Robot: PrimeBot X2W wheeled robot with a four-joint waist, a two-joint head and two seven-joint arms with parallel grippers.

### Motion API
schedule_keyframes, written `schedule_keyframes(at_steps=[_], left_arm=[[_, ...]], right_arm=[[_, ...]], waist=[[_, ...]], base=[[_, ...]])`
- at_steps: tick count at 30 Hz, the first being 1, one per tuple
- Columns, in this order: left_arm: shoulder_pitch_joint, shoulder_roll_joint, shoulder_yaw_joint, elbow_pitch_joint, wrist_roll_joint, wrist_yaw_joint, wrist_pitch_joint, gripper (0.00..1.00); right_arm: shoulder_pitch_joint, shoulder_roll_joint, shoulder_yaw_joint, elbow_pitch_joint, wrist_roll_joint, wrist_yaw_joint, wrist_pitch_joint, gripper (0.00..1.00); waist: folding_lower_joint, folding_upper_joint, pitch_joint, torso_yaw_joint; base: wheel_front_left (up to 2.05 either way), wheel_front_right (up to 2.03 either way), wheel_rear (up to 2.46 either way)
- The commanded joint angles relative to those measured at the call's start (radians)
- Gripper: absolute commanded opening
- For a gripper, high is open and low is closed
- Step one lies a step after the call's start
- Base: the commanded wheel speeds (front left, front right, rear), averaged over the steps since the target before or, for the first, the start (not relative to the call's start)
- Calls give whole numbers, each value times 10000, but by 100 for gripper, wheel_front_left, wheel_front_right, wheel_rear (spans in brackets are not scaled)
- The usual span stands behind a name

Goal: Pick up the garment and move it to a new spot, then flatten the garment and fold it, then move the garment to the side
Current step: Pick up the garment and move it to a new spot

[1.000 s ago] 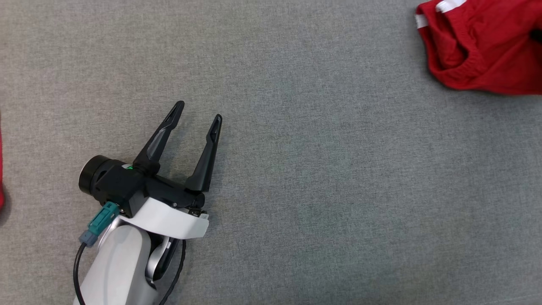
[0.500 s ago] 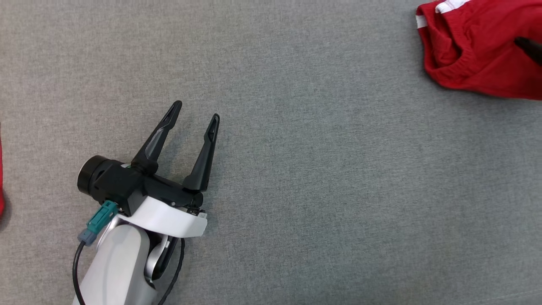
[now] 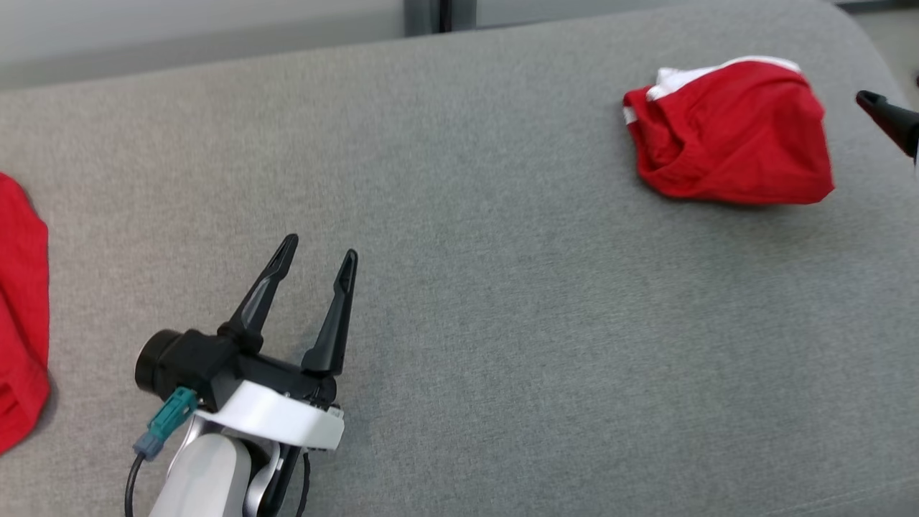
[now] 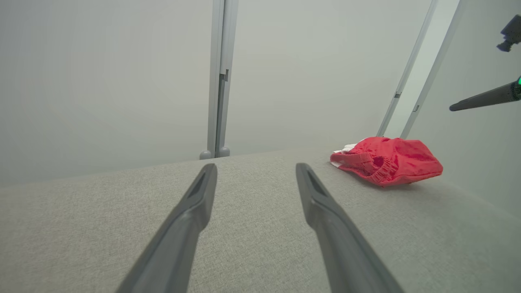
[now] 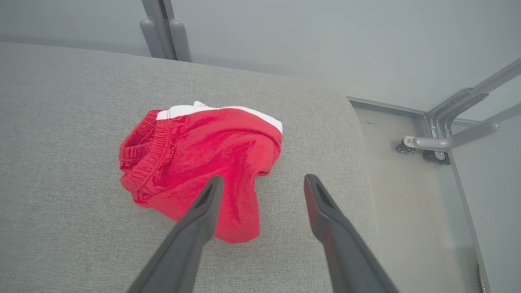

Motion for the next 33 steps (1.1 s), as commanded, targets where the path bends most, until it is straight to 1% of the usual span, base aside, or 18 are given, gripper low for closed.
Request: schedule_keyframes(at_steps=[1,5,6,10,13,17,21,25,29,33], left_arm=[[223,7,108,-32,-48,31,-8,100],[637,20,398,-135,-64,93,-8,100],[637,20,398,-135,-64,93,-8,100],[1002,206,778,-227,-52,187,-8,100],[1260,281,1037,-336,-81,243,-8,100],[1473,313,1370,-537,-112,340,-8,100],[1751,252,1617,-702,-116,426,-8,100],[1946,198,1763,-813,-89,481,-8,100],[1973,123,1958,-914,43,578,-6,100],[2060,-90,2208,-894,94,640,-8,100]], right_arm=[[235,-235,-20,-376,-79,1,-394,100],[700,-538,-116,-1720,118,3,-1180,100],[700,-538,-116,-1720,118,3,-1180,100],[1240,-1016,-451,-2887,-68,1,-2234,100],[1837,-1141,-933,-3437,-191,3,-3048,100],[3027,-1136,-2003,-3574,-290,1,-4222,100],[4540,-738,-3085,-3657,-554,3,-5292,100],[6095,-76,-4216,-3906,-721,3,-5990,100],[7610,764,-5693,-4223,-1344,3,-6381,100],[8998,1778,-7286,-4766,-2410,3,-6467,100]], waist=[[0,0,-774,-217],[0,0,-1310,-217],[0,0,-1310,-217],[0,0,-1662,-179],[0,0,-1907,-40],[0,0,-2215,257],[0,0,-2455,580],[0,0,-2544,912],[0,0,-2587,1276],[0,0,-2622,1488]], base=[[0,0,0],[0,0,0],[0,0,0],[0,0,0],[0,0,0],[0,0,0],[0,0,0],[0,0,0],[0,0,0],[0,0,0]])
